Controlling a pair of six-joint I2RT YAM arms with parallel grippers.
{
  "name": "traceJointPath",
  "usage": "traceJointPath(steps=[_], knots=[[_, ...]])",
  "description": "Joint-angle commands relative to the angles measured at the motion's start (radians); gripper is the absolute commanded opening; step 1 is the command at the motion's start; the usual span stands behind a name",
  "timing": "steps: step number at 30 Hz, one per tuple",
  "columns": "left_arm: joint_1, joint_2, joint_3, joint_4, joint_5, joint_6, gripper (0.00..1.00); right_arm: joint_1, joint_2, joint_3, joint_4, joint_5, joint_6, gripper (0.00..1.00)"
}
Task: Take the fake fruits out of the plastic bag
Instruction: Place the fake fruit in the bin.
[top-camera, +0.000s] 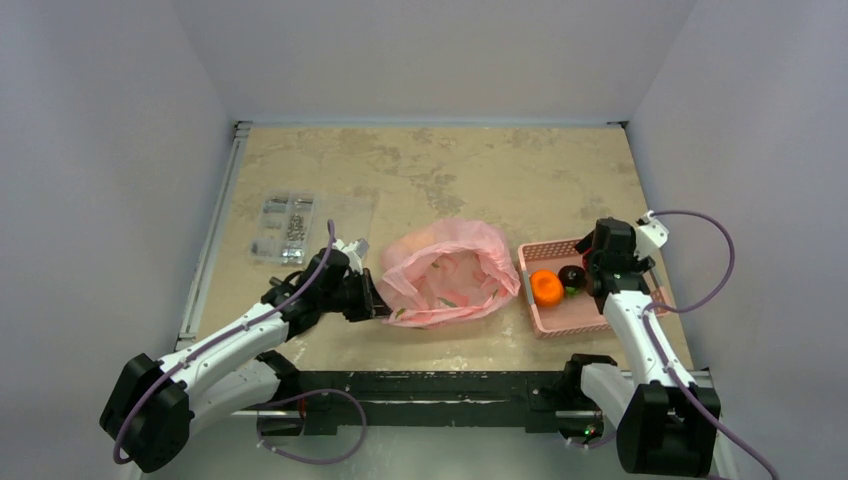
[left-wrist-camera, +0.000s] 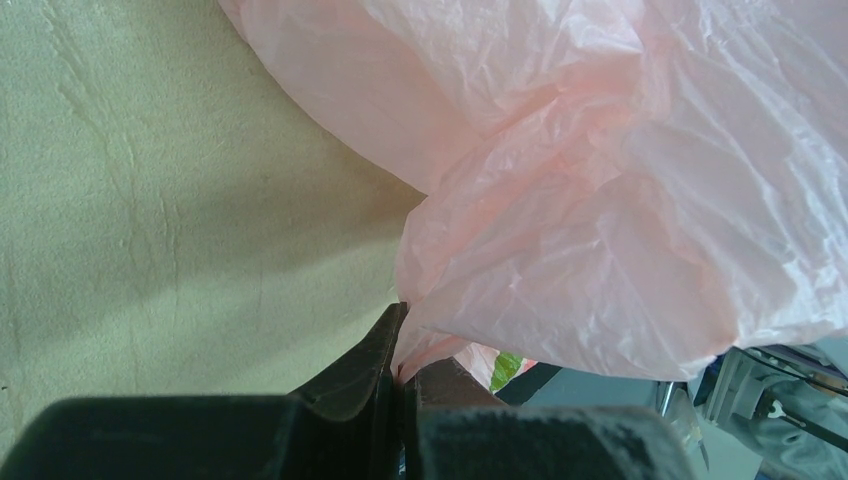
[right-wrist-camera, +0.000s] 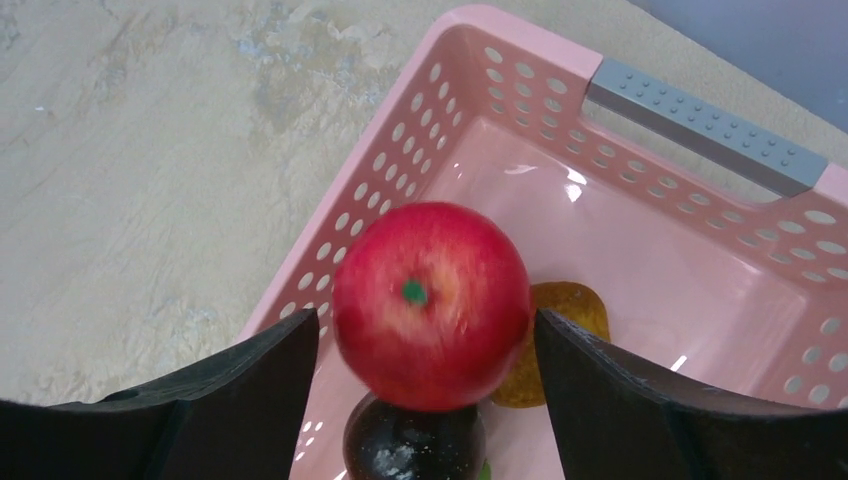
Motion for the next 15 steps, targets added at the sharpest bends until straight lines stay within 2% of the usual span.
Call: traceJointPath(steps=[1,5,9,15], knots=[[-0.007,-0.016,0.034,0.004,0.005,0.025,0.0,-0.006,-0.024,-0.011,0.05,-0.026,-0.03,0.81],[-0.007,-0.018,0.033,0.003,0.005,0.027,0.0,-0.005,-0.049,-0.005,0.049,-0.036,-0.05,0.93],[-0.007,-0.018,0.031,0.006,0.006,0.027,0.0,-0.005,-0.092,0.021,0.025,-0.039,-0.092,0.95],[-0.007,-0.011,0.032,0.018,0.01,0.024,0.0,0.003,-0.181,0.058,0.062,-0.31,-0.188,0.93]])
